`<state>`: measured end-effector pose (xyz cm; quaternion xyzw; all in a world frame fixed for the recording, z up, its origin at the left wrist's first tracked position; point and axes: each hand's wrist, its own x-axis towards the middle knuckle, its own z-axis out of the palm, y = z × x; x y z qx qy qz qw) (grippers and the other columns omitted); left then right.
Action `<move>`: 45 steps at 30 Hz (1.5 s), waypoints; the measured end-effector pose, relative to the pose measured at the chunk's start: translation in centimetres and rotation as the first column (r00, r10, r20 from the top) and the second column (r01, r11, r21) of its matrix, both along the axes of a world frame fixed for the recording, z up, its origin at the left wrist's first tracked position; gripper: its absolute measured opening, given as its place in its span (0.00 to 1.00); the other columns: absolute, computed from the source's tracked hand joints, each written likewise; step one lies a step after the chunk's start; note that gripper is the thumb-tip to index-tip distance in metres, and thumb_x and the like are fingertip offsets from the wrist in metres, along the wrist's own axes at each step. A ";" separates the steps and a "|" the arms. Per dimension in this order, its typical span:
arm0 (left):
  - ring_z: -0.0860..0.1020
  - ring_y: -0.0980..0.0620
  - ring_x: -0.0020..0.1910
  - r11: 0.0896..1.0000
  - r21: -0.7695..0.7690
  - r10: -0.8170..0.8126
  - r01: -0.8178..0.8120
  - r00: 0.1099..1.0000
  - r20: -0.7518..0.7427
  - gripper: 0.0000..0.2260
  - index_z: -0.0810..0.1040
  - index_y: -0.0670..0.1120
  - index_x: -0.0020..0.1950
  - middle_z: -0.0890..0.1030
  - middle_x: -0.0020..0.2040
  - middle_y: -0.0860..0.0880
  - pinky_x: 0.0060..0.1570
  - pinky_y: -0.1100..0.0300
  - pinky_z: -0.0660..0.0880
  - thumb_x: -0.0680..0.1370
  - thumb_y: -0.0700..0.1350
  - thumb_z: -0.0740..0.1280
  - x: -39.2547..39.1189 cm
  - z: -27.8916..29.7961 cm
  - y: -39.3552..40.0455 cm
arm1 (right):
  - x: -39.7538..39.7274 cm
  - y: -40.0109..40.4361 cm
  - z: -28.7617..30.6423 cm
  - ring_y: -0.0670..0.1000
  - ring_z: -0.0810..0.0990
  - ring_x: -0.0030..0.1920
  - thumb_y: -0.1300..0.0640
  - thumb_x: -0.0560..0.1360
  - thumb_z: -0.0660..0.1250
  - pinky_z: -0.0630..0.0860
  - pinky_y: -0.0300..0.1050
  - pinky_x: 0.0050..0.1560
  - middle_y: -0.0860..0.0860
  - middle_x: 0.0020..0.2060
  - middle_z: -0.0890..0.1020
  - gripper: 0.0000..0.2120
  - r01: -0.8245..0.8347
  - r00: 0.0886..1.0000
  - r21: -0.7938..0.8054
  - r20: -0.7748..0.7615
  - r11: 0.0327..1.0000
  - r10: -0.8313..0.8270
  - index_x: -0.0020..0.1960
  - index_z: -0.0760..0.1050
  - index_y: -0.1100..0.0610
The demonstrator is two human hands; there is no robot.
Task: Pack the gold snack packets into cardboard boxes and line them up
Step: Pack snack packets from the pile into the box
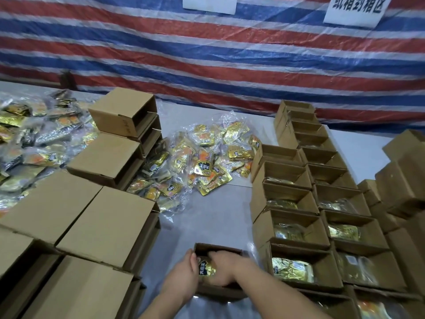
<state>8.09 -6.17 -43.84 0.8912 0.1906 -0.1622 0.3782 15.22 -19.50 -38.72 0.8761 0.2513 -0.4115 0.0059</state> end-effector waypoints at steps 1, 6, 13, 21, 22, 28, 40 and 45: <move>0.76 0.46 0.63 1.000 0.000 -0.007 0.007 1.000 0.003 0.21 0.65 0.50 0.73 0.77 0.65 0.46 0.62 0.54 0.71 0.84 0.53 0.44 0.0 0.1 0.1 | 0.0 0.3 0.6 0.61 0.76 0.63 0.39 0.74 0.66 0.73 0.52 0.62 0.59 0.64 0.77 0.32 -0.011 1.000 -0.012 0.019 1.000 0.011 0.69 0.68 0.59; 0.75 0.46 0.65 0.999 0.009 -0.032 0.032 0.999 0.015 0.22 0.66 0.49 0.73 0.77 0.66 0.45 0.64 0.54 0.70 0.84 0.53 0.44 -0.1 0.5 0.1 | -0.9 0.0 1.9 0.61 0.77 0.64 0.57 0.80 0.61 0.75 0.54 0.59 0.59 0.64 0.78 0.18 -0.224 0.949 -0.302 0.149 0.927 0.278 0.67 0.73 0.63; 0.76 0.46 0.63 0.996 0.052 -0.071 0.072 0.997 -0.011 0.22 0.65 0.51 0.74 0.78 0.64 0.45 0.61 0.54 0.72 0.84 0.55 0.44 -0.3 1.0 -0.1 | -0.6 0.4 -1.1 0.61 0.76 0.65 0.52 0.81 0.63 0.76 0.54 0.55 0.57 0.68 0.75 0.25 -0.262 0.950 -0.421 0.043 0.868 0.308 0.75 0.64 0.60; 0.79 0.45 0.55 0.989 0.132 -0.077 0.073 0.997 0.027 0.18 0.69 0.51 0.64 0.82 0.56 0.46 0.50 0.56 0.73 0.84 0.53 0.44 -0.3 1.5 -0.3 | -1.7 0.0 -1.1 0.64 0.71 0.69 0.55 0.80 0.62 0.71 0.62 0.64 0.61 0.71 0.70 0.29 -0.005 1.000 -0.310 0.026 0.951 0.014 0.76 0.57 0.63; 0.80 0.46 0.54 0.988 0.143 -0.072 0.067 0.997 0.032 0.17 0.70 0.51 0.63 0.82 0.55 0.46 0.48 0.56 0.73 0.84 0.53 0.44 -0.5 1.5 -0.3 | -1.7 0.0 -0.7 0.64 0.73 0.67 0.57 0.79 0.63 0.73 0.61 0.63 0.62 0.68 0.72 0.26 -0.014 1.000 -0.302 0.007 0.953 0.017 0.74 0.61 0.64; 0.81 0.48 0.49 0.983 0.183 -0.042 0.032 0.998 0.052 0.18 0.72 0.52 0.57 0.83 0.49 0.49 0.43 0.58 0.71 0.84 0.53 0.44 -1.1 1.7 -0.8 | -1.4 -0.7 0.3 0.61 0.75 0.65 0.60 0.80 0.61 0.75 0.54 0.59 0.59 0.67 0.74 0.23 -0.256 0.964 -0.515 -0.070 0.818 0.257 0.74 0.65 0.61; 0.81 0.50 0.47 0.964 0.263 0.018 -0.031 0.999 0.049 0.21 0.77 0.51 0.52 0.83 0.47 0.49 0.42 0.60 0.72 0.84 0.52 0.45 -2.0 2.4 -1.6 | -2.7 -3.1 -0.5 0.60 0.76 0.64 0.54 0.83 0.60 0.73 0.54 0.60 0.60 0.65 0.76 0.18 0.039 0.997 -0.252 0.076 0.967 -0.020 0.69 0.68 0.62; 0.81 0.49 0.49 0.966 0.245 0.076 -0.080 0.997 0.026 0.20 0.76 0.50 0.49 0.83 0.48 0.49 0.45 0.59 0.74 0.84 0.51 0.45 -2.0 2.6 -1.5 | -3.6 -1.3 0.6 0.64 0.72 0.61 0.65 0.78 0.61 0.71 0.58 0.60 0.64 0.61 0.75 0.16 -0.156 0.938 -0.193 0.280 0.969 0.206 0.65 0.73 0.65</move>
